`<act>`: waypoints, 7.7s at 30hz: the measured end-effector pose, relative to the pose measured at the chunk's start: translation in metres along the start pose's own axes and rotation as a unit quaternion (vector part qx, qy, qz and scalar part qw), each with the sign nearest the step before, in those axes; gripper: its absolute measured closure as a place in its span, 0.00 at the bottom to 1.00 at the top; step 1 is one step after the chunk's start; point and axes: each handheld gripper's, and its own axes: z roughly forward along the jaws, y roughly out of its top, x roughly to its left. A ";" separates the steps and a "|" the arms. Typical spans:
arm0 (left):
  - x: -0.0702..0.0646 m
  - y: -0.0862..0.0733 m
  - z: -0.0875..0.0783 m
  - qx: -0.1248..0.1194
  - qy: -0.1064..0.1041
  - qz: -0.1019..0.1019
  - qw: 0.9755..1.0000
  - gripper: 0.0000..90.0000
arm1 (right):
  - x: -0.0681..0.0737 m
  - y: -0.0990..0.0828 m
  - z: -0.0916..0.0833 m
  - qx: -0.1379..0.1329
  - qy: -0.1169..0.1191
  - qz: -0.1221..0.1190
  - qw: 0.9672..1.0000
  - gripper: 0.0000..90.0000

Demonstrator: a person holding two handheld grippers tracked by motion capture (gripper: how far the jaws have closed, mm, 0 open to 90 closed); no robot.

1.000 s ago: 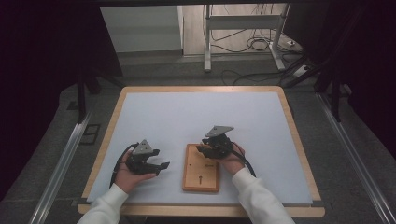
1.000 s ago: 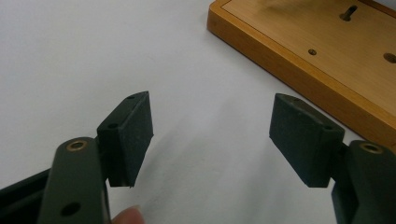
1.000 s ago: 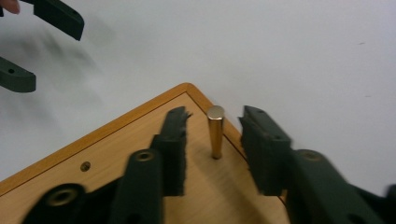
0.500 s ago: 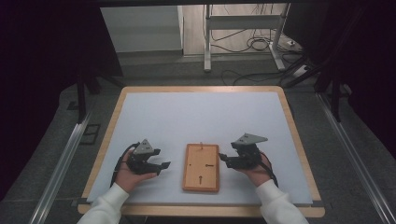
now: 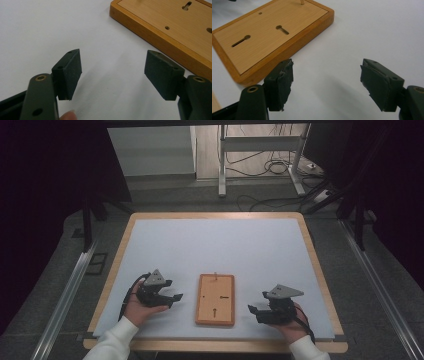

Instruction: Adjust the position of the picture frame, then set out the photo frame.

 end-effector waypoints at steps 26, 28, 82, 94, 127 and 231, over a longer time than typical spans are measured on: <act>-0.003 0.019 0.008 -0.011 -0.004 0.023 1.000 0.32 | 0.002 0.000 0.003 -0.001 -0.006 -0.015 1.000 0.28; -0.004 0.024 0.010 -0.016 -0.012 0.025 0.999 0.32 | 0.002 0.000 0.002 0.000 -0.007 -0.015 1.000 0.28; -0.025 0.097 0.099 -0.014 -0.084 0.071 0.994 0.71 | -0.002 -0.003 -0.005 -0.003 -0.026 -0.021 0.999 0.27; -0.025 0.097 0.105 -0.009 -0.092 0.064 0.994 0.92 | -0.001 -0.003 -0.005 -0.004 -0.025 -0.021 0.999 0.27; -0.010 0.103 0.107 0.017 -0.148 0.005 0.989 0.91 | 0.035 0.005 0.000 -0.009 -0.013 -0.117 0.993 0.19; 0.028 0.022 0.007 -0.021 -0.050 -0.049 0.997 0.49 | 0.069 0.088 0.023 -0.013 -0.062 -0.272 0.960 0.59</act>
